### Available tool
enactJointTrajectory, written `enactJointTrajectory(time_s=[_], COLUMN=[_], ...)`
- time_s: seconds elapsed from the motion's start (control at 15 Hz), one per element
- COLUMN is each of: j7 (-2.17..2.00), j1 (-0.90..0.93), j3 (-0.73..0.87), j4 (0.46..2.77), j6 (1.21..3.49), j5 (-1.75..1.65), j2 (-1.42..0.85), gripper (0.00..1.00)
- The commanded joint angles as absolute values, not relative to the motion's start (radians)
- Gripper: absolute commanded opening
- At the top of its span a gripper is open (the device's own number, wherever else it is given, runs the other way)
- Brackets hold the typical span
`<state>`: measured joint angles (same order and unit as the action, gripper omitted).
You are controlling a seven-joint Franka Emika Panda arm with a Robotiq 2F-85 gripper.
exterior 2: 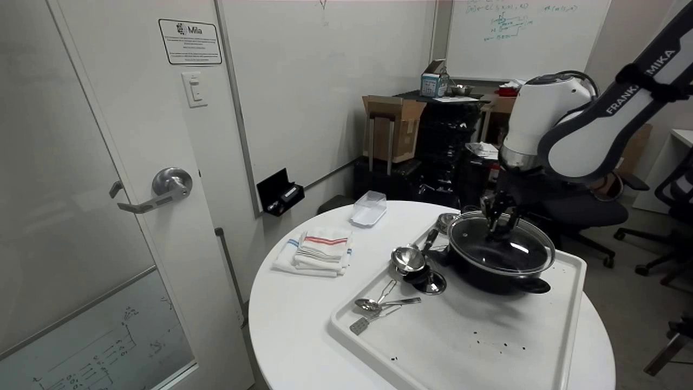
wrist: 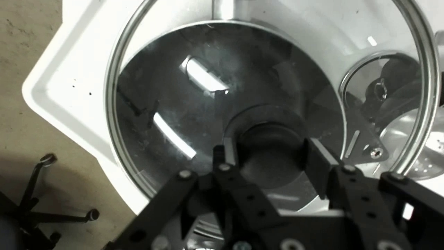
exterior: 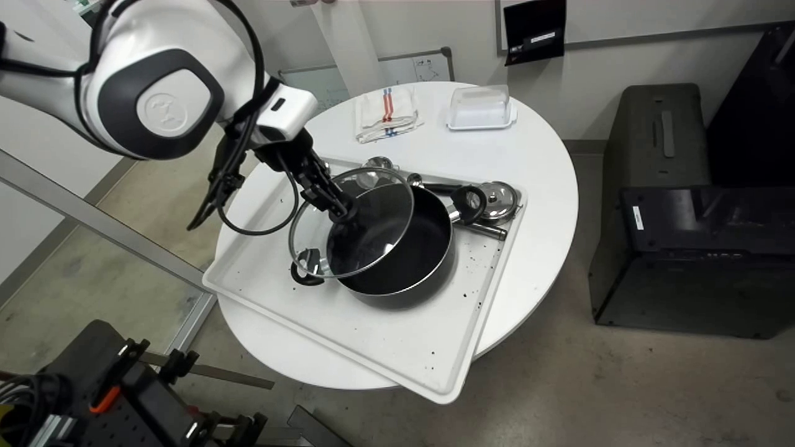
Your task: Remove the lid from the table
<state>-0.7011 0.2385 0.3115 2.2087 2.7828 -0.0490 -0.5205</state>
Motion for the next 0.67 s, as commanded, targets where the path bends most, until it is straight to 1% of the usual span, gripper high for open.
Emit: enactJointTrajectory(time_s=[0.0,0.6], j7=[-0.766,-1.000], j1=[0.343,0.589], j3=[0.352,0.368], j4=[2.265,2.276], j6=[2.808,2.793], j5=[-0.138,-0.354], j2=[-0.474,-0.497], gripper=[0.25,0.25])
